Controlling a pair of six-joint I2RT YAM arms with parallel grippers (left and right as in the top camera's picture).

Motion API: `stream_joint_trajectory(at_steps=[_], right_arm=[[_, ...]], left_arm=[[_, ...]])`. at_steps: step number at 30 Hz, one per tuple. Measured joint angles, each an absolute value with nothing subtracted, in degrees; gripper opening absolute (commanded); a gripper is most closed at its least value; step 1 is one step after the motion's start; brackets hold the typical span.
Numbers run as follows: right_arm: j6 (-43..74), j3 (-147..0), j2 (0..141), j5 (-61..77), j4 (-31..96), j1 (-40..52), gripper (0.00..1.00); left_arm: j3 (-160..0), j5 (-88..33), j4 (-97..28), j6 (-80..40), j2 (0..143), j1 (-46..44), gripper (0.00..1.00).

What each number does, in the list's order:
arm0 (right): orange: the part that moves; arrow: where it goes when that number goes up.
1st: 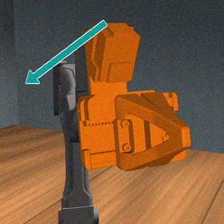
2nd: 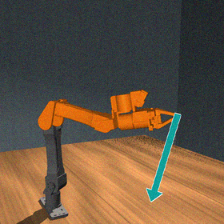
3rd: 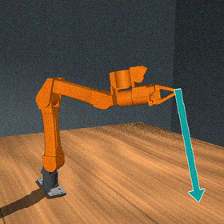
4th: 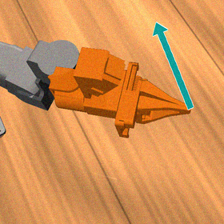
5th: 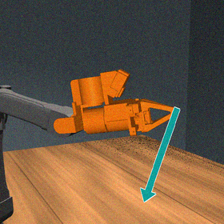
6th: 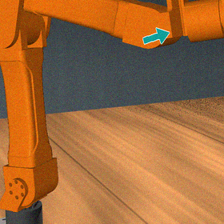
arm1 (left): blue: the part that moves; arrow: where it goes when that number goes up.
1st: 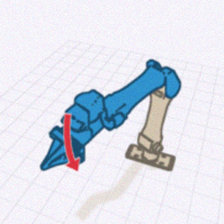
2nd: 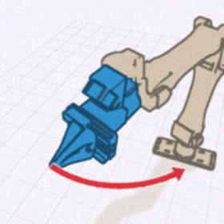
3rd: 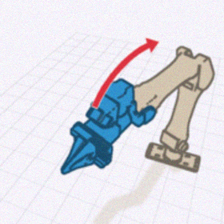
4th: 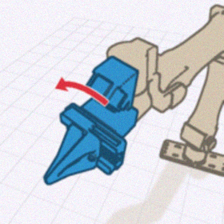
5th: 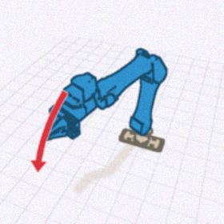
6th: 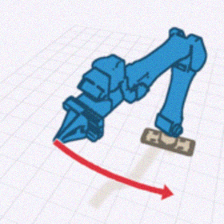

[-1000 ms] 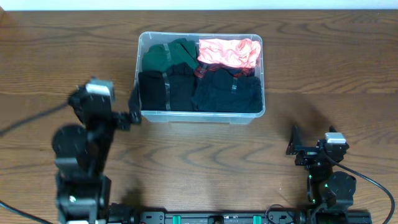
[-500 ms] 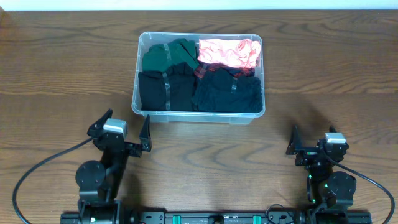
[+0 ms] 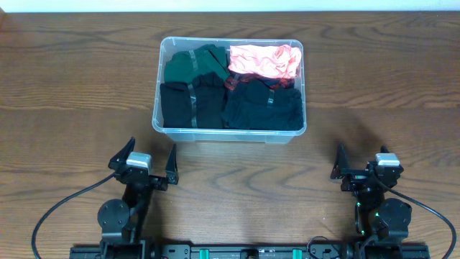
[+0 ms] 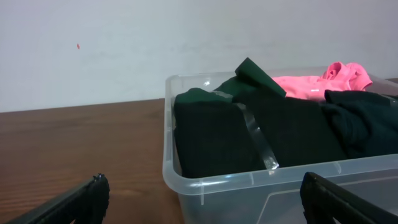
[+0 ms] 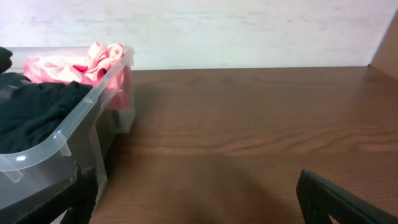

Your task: Pack container

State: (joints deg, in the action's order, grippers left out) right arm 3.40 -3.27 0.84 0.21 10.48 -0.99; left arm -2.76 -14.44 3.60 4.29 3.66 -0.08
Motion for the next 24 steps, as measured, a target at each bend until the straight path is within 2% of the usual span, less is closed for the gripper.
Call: stream_joint_trajectory(at_steps=[24], right_arm=[[3.4,-3.3,0.8,0.2,10.5,-1.0,0.99]], left_arm=[[-1.1,-8.6,-1.1,4.3,0.6,2.6,0.98]])
